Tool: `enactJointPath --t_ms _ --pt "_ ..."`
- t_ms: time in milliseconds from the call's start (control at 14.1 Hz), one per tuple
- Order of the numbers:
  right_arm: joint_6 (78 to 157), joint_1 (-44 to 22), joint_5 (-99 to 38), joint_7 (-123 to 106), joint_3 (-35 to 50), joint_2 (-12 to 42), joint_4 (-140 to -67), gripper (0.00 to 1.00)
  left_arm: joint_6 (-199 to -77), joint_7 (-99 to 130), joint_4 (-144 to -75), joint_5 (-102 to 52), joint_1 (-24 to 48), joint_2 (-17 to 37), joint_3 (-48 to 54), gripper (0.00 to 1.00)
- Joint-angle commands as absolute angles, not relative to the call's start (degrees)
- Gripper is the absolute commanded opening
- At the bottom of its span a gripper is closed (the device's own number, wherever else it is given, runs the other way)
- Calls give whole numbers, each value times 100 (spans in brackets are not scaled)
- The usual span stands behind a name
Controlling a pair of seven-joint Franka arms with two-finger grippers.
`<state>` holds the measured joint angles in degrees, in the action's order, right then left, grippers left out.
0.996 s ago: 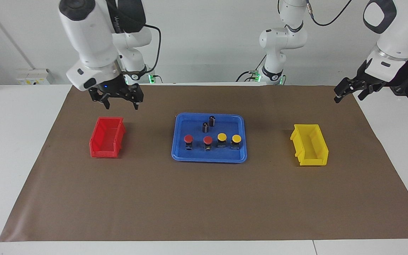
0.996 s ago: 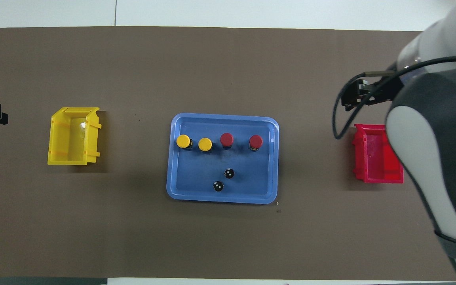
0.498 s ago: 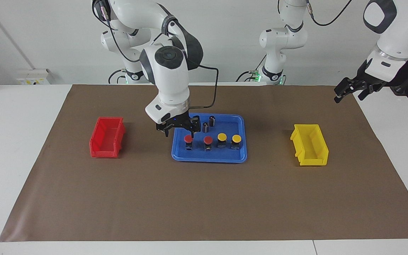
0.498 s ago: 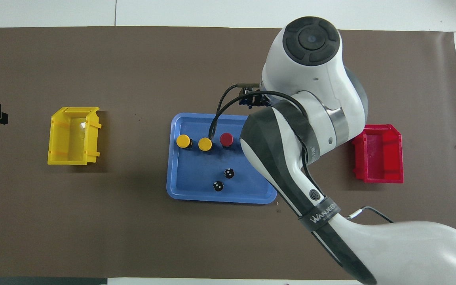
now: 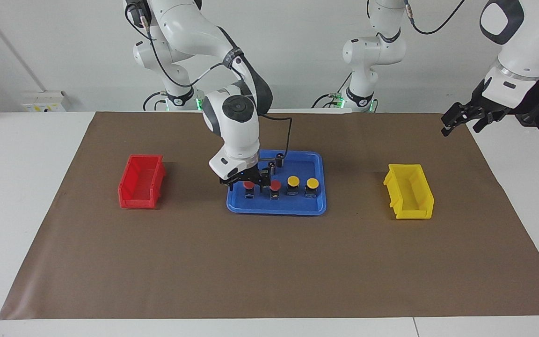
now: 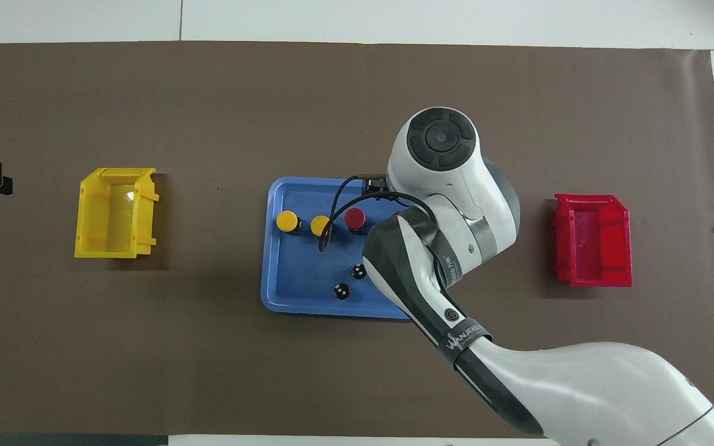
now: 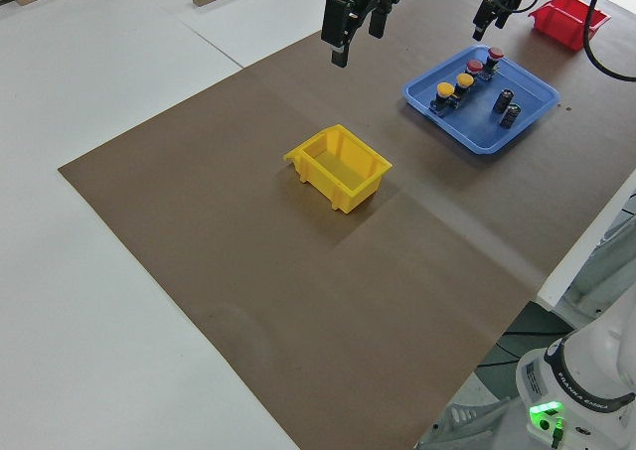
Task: Sort red and yellow buttons by color
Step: 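Reach the right gripper to the red button farthest along the tray, then carry the red button with the right gripper into the red bin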
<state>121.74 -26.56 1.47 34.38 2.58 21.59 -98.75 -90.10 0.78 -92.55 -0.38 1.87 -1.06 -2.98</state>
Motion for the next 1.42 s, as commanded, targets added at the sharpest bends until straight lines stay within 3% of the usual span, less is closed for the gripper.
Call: enactJointPath --t_ms 0,427,783,1067,1352 --pt "12393 -2698 167 3507 272 1986 -10239 98 -8982 79 -9431 9 158 -281 -272 100" --pt "12323 -2777 176 3437 272 1925 -10450 82 -8982 79 -9431 9 158 -281 -272 100" --pt "12340 -2777 176 3235 272 1854 -10600 58 -8965 70 -9431 9 176 -281 -264 100" --pt "12331 -2734 149 3217 272 1855 -10521 28 -8771 -463 -9431 79 220 -290 -264 100" --pt "11788 -2515 132 2999 246 1531 -10081 26 -8824 -994 -9422 97 158 -290 -272 100"
